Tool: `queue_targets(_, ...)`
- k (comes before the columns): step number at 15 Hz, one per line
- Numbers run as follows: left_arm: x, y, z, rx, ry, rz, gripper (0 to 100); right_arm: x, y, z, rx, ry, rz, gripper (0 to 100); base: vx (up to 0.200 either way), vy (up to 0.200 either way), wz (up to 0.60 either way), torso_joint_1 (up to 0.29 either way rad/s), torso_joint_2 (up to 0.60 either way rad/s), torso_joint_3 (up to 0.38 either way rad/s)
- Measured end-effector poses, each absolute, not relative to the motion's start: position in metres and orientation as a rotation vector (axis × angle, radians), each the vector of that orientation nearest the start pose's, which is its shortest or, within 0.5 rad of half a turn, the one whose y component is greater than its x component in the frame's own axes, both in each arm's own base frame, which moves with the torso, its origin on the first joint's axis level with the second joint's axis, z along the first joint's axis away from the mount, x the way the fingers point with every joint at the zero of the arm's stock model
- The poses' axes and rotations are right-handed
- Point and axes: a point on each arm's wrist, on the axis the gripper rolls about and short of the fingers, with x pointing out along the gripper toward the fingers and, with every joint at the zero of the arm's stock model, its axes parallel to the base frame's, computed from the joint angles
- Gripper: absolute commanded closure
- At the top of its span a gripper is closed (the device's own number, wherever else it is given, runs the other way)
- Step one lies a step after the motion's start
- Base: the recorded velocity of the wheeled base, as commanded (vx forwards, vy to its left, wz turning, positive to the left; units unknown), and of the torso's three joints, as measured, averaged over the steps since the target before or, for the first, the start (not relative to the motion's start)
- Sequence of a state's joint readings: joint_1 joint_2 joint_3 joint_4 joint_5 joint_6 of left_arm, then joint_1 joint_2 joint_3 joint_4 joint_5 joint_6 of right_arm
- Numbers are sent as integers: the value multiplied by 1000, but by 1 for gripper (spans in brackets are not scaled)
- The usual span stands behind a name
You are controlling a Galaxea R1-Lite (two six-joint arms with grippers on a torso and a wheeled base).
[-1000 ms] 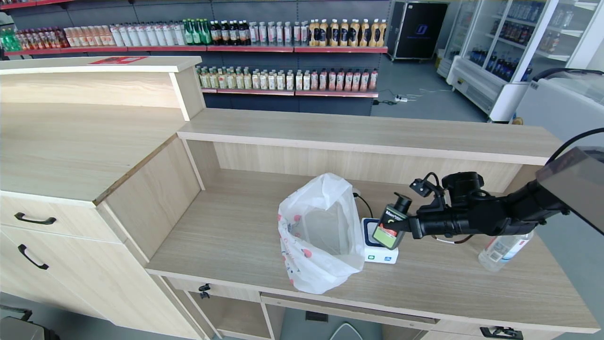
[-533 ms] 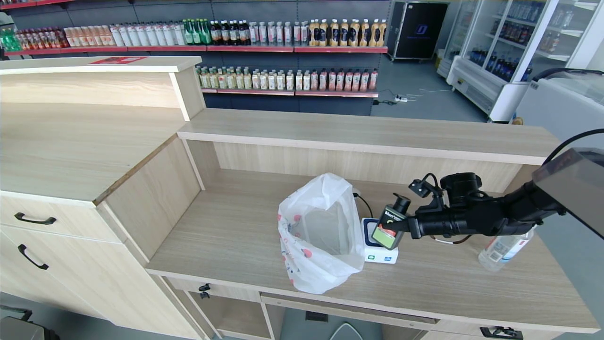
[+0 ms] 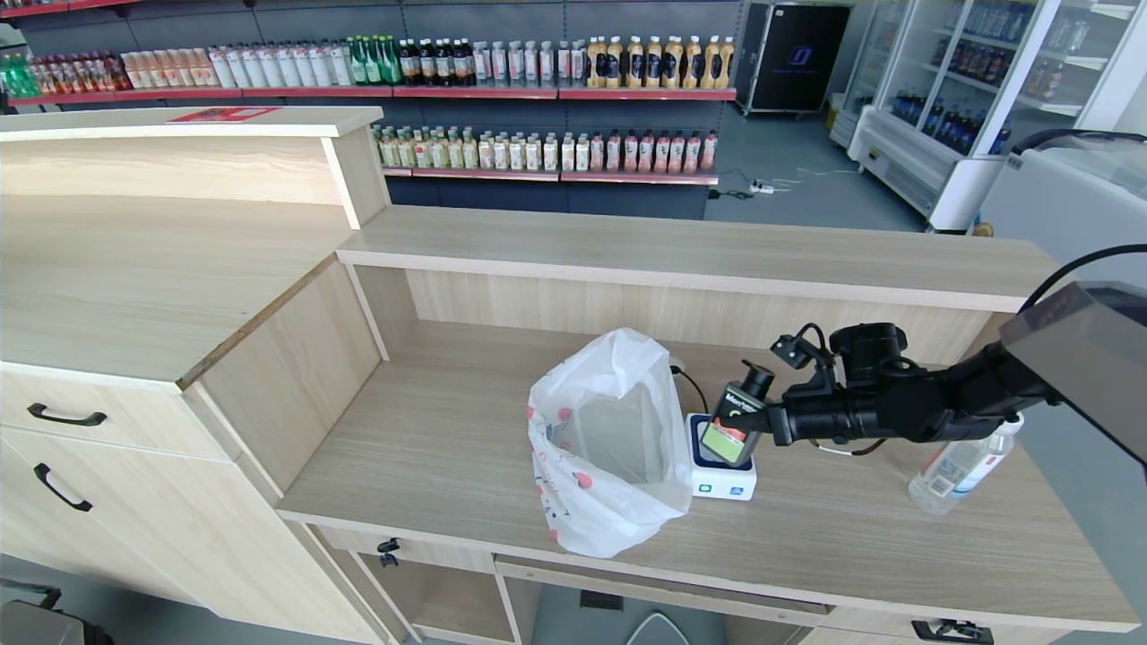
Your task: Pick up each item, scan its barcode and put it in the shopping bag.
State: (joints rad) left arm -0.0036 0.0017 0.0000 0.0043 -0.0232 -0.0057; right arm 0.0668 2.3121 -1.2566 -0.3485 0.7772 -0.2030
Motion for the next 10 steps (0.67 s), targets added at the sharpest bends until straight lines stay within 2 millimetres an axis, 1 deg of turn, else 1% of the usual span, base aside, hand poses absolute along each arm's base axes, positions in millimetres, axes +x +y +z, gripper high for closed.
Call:
queue_targets(2, -23, 0, 75, -6, 6, -27, 0, 425, 44, 44, 67, 591, 870, 100, 0, 0, 0, 0, 0, 0)
queue_targets(3, -23, 0, 75, -6, 6, -27, 0, 425, 43, 48, 59, 573, 867, 100, 0, 0, 0, 0, 0, 0)
queue_targets(4, -23, 0, 75, -6, 6, -27, 0, 422, 42, 56, 47, 547, 863, 100, 0, 0, 0, 0, 0, 0)
queue_targets(6, -23, 0, 75, -6, 6, -27, 0, 406, 34, 77, -31, 448, 837, 100, 0, 0, 0, 0, 0, 0)
queue_targets(7, -23, 0, 75, -6, 6, -27, 0, 393, 25, 84, -105, 391, 801, 100, 0, 0, 0, 0, 0, 0)
queue_targets(8, -23, 0, 75, -6, 6, -26, 0, 377, 12, 91, -206, 330, 745, 100, 0, 0, 0, 0, 0, 0)
queue_targets(9, -23, 0, 75, -6, 6, -27, 0, 361, -4, 96, -322, 269, 687, 100, 0, 0, 0, 0, 0, 0)
queue_targets(10, -23, 0, 75, -6, 6, -27, 0, 342, -27, 96, -465, 231, 621, 100, 0, 0, 0, 0, 0, 0)
